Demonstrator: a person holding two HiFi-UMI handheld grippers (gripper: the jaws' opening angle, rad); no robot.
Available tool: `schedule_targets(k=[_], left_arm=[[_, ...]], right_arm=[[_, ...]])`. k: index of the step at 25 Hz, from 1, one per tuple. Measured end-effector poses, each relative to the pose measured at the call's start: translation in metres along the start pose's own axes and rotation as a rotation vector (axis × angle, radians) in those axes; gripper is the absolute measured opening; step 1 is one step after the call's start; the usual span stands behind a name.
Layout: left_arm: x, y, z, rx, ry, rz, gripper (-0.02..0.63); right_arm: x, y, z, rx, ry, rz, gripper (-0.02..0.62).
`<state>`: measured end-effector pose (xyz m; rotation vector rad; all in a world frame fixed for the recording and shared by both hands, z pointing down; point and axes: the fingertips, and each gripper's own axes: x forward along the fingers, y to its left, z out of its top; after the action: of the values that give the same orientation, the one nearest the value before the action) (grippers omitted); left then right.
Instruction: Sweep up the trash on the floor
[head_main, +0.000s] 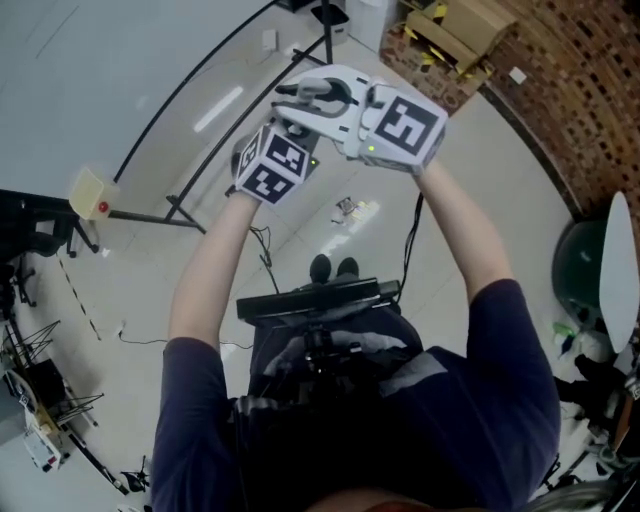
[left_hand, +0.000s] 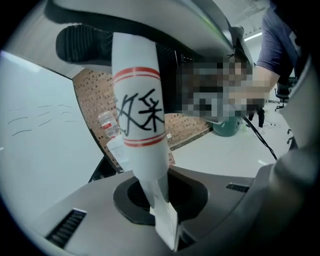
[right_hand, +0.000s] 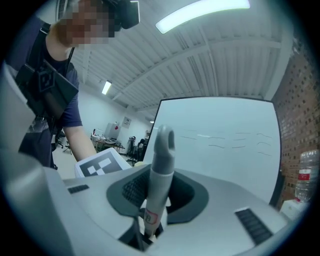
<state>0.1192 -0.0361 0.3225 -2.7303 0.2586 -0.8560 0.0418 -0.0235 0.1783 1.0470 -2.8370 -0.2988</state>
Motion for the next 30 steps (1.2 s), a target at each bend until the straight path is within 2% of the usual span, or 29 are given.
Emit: schedule_targets(k=[7, 17, 23, 27, 30], left_arm=[[-0.020, 0.022, -0.032, 0.000, 0.076, 0.056, 0.020], [-0.043, 0.060, -0.072, 0.000, 0.065, 0.089, 0.020], [-0.066, 0.103, -0.117, 0.016, 0.031, 0.042, 0.020], [-0.077, 0.130, -0.140, 0.056, 0.016, -0.027, 0.019], [-0.082, 0.151, -0.151, 0.058, -0.007, -0.051, 0.019]], right_arm=[[0.032, 0.007, -0.002, 0.019, -0.041, 0.056, 0.098], [0.094, 0.011, -0.010, -0.021, 0.005, 0.101, 0.098], [0.173, 0.014, -0.021, -0.050, 0.084, 0.130, 0.098], [0.220, 0.007, -0.027, -0.044, 0.147, 0.109, 0.098], [0.247, -0.001, -0.030, -0.033, 0.183, 0.095, 0.100]])
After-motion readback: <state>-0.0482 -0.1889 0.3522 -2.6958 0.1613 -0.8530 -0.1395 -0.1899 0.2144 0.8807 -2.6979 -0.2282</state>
